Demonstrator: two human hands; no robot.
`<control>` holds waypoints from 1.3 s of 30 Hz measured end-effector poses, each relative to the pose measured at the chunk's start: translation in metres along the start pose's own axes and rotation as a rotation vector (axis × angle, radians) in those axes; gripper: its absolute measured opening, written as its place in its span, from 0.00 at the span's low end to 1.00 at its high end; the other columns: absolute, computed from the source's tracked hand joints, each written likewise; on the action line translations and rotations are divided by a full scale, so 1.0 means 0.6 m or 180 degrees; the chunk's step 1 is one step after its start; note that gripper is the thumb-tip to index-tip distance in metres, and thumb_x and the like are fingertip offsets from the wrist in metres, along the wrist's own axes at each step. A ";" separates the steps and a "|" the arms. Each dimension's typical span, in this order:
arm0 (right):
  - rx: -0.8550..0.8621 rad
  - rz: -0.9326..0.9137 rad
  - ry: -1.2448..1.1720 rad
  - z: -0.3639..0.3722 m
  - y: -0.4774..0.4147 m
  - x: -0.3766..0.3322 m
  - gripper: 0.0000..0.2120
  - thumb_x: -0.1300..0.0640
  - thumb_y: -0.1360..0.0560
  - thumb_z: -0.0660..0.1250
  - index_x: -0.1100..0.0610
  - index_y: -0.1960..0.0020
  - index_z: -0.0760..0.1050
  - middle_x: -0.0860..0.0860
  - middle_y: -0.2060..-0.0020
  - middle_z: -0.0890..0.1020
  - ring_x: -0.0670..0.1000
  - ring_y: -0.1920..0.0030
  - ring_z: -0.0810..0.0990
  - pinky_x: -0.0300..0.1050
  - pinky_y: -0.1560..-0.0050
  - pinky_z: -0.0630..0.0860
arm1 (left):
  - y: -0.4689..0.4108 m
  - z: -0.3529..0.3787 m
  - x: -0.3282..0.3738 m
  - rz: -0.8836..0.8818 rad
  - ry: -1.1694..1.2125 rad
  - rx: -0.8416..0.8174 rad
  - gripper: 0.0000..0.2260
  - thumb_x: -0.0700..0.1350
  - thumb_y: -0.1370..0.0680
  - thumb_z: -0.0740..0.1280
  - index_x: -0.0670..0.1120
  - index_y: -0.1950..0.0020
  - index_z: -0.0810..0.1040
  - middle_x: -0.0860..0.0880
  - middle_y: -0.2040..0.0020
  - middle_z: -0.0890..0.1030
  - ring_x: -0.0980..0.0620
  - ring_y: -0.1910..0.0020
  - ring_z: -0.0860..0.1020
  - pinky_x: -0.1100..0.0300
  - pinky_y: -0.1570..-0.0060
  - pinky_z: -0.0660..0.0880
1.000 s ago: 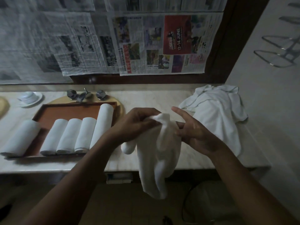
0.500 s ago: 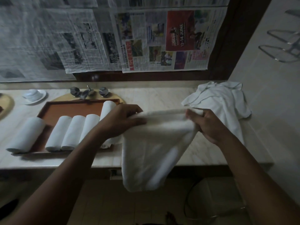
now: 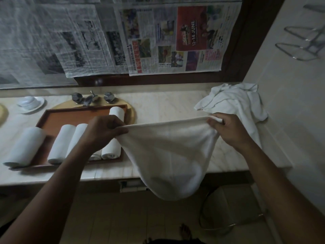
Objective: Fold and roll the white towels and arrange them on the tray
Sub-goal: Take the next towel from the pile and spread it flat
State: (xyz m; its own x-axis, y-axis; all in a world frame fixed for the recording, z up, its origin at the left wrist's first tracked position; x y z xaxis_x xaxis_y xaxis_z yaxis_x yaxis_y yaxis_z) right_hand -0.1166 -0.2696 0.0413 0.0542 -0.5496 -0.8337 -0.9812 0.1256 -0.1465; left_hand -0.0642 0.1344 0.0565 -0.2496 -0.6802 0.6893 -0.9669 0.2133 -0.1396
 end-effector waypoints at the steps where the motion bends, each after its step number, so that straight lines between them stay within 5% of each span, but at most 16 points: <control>1: 0.0026 0.0011 -0.0023 0.002 0.002 -0.002 0.06 0.53 0.19 0.69 0.50 0.47 0.85 0.45 0.56 0.86 0.47 0.53 0.85 0.48 0.51 0.80 | -0.002 0.001 -0.003 -0.0038 -0.0123 0.0117 0.04 0.46 0.26 0.79 0.53 0.58 0.86 0.55 0.63 0.85 0.60 0.65 0.80 0.62 0.63 0.74; 3: 0.0044 0.0136 -0.0312 0.013 0.008 -0.014 0.06 0.54 0.18 0.68 0.51 0.45 0.84 0.46 0.53 0.86 0.47 0.50 0.85 0.51 0.48 0.81 | -0.001 0.003 -0.006 -0.0194 -0.0365 0.0430 0.04 0.43 0.24 0.76 0.52 0.53 0.85 0.53 0.59 0.86 0.57 0.60 0.82 0.64 0.61 0.74; 6: 0.0000 0.0427 -0.1002 0.043 0.024 -0.055 0.07 0.58 0.17 0.65 0.49 0.45 0.80 0.53 0.50 0.84 0.54 0.51 0.84 0.54 0.53 0.83 | 0.023 0.024 0.020 -0.0078 -0.0279 0.0615 0.11 0.38 0.24 0.74 0.50 0.44 0.83 0.51 0.51 0.85 0.50 0.53 0.83 0.53 0.53 0.80; 11: -0.0525 0.0248 -0.1023 0.124 0.052 -0.163 0.08 0.57 0.16 0.61 0.49 0.44 0.78 0.51 0.46 0.81 0.52 0.46 0.83 0.53 0.47 0.85 | 0.097 0.186 0.145 0.0287 0.0526 -0.0694 0.30 0.57 0.31 0.80 0.53 0.33 0.73 0.57 0.44 0.81 0.59 0.48 0.81 0.59 0.51 0.81; 16: -0.1104 -0.0254 -0.1370 0.138 0.050 -0.224 0.15 0.61 0.17 0.65 0.53 0.32 0.74 0.51 0.37 0.81 0.50 0.37 0.82 0.50 0.37 0.80 | 0.071 0.167 0.145 -0.0266 0.1845 0.0150 0.11 0.46 0.19 0.63 0.51 0.41 0.81 0.50 0.46 0.85 0.50 0.44 0.83 0.46 0.45 0.81; 20: -0.1237 -0.0408 0.0204 0.136 0.050 -0.163 0.41 0.43 0.29 0.79 0.42 0.22 0.62 0.39 0.26 0.69 0.40 0.27 0.68 0.41 0.32 0.70 | 0.053 0.159 0.148 -0.0786 0.2572 -0.0095 0.07 0.40 0.16 0.64 0.51 0.47 0.79 0.48 0.49 0.83 0.48 0.49 0.83 0.54 0.50 0.81; 22: -0.1601 -0.0207 0.0524 0.177 0.069 -0.114 0.36 0.42 0.30 0.79 0.40 0.27 0.69 0.38 0.34 0.76 0.36 0.37 0.75 0.41 0.39 0.74 | 0.047 0.146 0.166 -0.0399 0.2431 -0.0109 0.07 0.45 0.15 0.63 0.54 0.43 0.80 0.51 0.48 0.84 0.54 0.48 0.84 0.61 0.53 0.81; 24: -0.1684 -0.0151 0.0573 0.200 0.076 -0.080 0.16 0.45 0.26 0.76 0.42 0.40 0.79 0.38 0.48 0.83 0.36 0.49 0.80 0.46 0.47 0.78 | 0.043 0.133 0.166 -0.0213 0.2350 0.0028 0.06 0.49 0.16 0.64 0.55 0.45 0.81 0.53 0.49 0.84 0.59 0.51 0.83 0.65 0.55 0.80; 26: -0.1529 -0.0138 0.0336 0.191 0.071 -0.063 0.05 0.46 0.24 0.71 0.45 0.53 0.77 0.43 0.58 0.83 0.43 0.56 0.82 0.56 0.53 0.80 | 0.042 0.122 0.143 -0.0331 0.2266 0.0208 0.10 0.53 0.17 0.64 0.50 0.46 0.82 0.49 0.52 0.85 0.58 0.56 0.83 0.64 0.59 0.80; 30: -0.1051 -0.0143 -0.0126 0.142 0.044 -0.055 0.09 0.48 0.20 0.68 0.50 0.56 0.75 0.47 0.66 0.77 0.49 0.65 0.76 0.54 0.61 0.73 | 0.049 0.082 0.067 -0.0519 0.1953 0.0643 0.20 0.56 0.16 0.64 0.40 0.50 0.82 0.37 0.57 0.80 0.53 0.60 0.77 0.56 0.62 0.73; 34: -0.0844 -0.0181 -0.0245 0.127 0.027 -0.064 0.08 0.47 0.20 0.69 0.50 0.54 0.78 0.55 0.64 0.79 0.51 0.66 0.76 0.51 0.61 0.73 | 0.046 0.063 0.044 -0.0436 0.1803 0.0721 0.10 0.46 0.15 0.65 0.45 0.49 0.84 0.45 0.56 0.84 0.55 0.58 0.80 0.62 0.62 0.77; 39: -0.1116 -0.0119 0.0092 0.126 0.028 -0.052 0.10 0.43 0.27 0.76 0.48 0.55 0.82 0.47 0.61 0.84 0.48 0.60 0.83 0.50 0.57 0.80 | 0.057 0.066 0.012 -0.0533 0.1834 0.0574 0.11 0.49 0.15 0.63 0.45 0.47 0.84 0.49 0.56 0.84 0.59 0.58 0.80 0.67 0.62 0.76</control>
State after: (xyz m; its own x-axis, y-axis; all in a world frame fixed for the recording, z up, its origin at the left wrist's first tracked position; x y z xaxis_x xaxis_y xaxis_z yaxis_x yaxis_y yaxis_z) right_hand -0.1207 -0.1877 0.0246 0.0910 -0.5723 -0.8150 -0.9828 -0.1836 0.0192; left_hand -0.1012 0.1091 0.0288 -0.0744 -0.1958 0.9778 -0.9966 -0.0193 -0.0797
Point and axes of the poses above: each hand's wrist, its own y-axis away from the middle knuckle, its own z-axis out of the palm, x = y × z, the point moved 9 cm from there along -y, towards the middle knuckle
